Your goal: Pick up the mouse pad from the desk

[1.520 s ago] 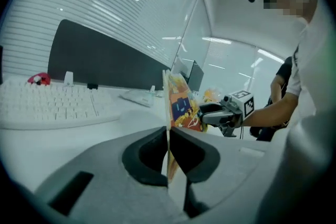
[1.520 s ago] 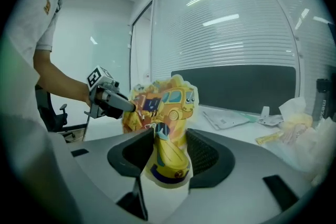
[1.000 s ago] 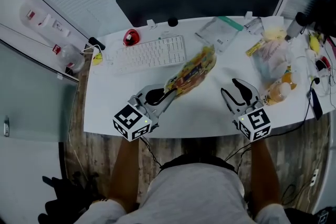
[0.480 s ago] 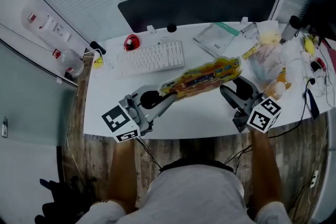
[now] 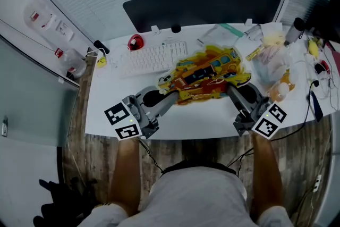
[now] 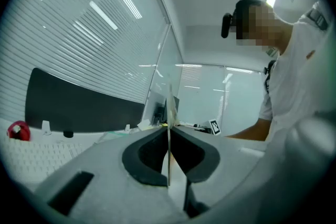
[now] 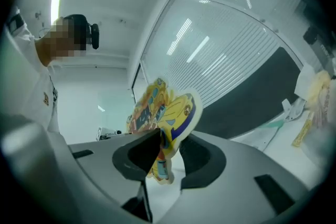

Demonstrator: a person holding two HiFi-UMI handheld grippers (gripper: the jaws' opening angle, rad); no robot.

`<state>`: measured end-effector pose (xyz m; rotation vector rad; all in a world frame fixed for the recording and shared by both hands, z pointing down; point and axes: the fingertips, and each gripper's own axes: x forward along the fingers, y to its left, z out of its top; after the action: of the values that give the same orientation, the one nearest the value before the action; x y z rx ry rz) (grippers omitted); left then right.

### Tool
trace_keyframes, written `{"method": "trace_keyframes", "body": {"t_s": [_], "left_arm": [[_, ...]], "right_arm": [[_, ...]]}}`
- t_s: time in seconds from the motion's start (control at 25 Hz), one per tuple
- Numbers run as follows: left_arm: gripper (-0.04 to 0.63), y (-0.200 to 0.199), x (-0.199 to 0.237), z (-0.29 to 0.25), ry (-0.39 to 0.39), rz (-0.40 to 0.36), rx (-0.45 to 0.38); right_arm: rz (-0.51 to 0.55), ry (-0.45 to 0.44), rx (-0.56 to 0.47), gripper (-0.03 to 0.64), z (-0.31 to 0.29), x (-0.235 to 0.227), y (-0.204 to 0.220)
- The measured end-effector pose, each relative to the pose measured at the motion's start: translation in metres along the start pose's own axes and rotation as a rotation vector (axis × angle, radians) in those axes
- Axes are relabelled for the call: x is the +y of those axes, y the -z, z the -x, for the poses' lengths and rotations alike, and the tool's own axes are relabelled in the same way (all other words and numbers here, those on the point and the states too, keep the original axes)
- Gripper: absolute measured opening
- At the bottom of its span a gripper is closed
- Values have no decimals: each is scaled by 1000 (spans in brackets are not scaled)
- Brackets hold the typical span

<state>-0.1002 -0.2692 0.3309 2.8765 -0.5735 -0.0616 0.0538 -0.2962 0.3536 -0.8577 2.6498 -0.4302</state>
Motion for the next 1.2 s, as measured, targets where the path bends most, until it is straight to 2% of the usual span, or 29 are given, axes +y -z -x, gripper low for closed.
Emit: {"method": "trace_keyframes", "body": {"t_s": [0.16,0.32,0.48,0.64,0.96,1.2], "left_arm": [[23,1,15,-4,-85,95,-2],[23,3,19,-8,-167,141,-26],[23,-3,23,-11,-276,106,-48],[23,-3,24,-13,-349,77,-81],[25,-7,24,-12,-445,43,-108],[25,-14,18,-11,-463,-8,-122]], "right_arm": [[92,48,6,62,0,7,-13],[212,105,21,43,1,18,-22],[318,164,48,34,-3,29,-31],[371,202,46,26,-4,38,-37],[428,249,48,21,-4,47,-41],[443,276,33,20,-3,49,-45]]}}
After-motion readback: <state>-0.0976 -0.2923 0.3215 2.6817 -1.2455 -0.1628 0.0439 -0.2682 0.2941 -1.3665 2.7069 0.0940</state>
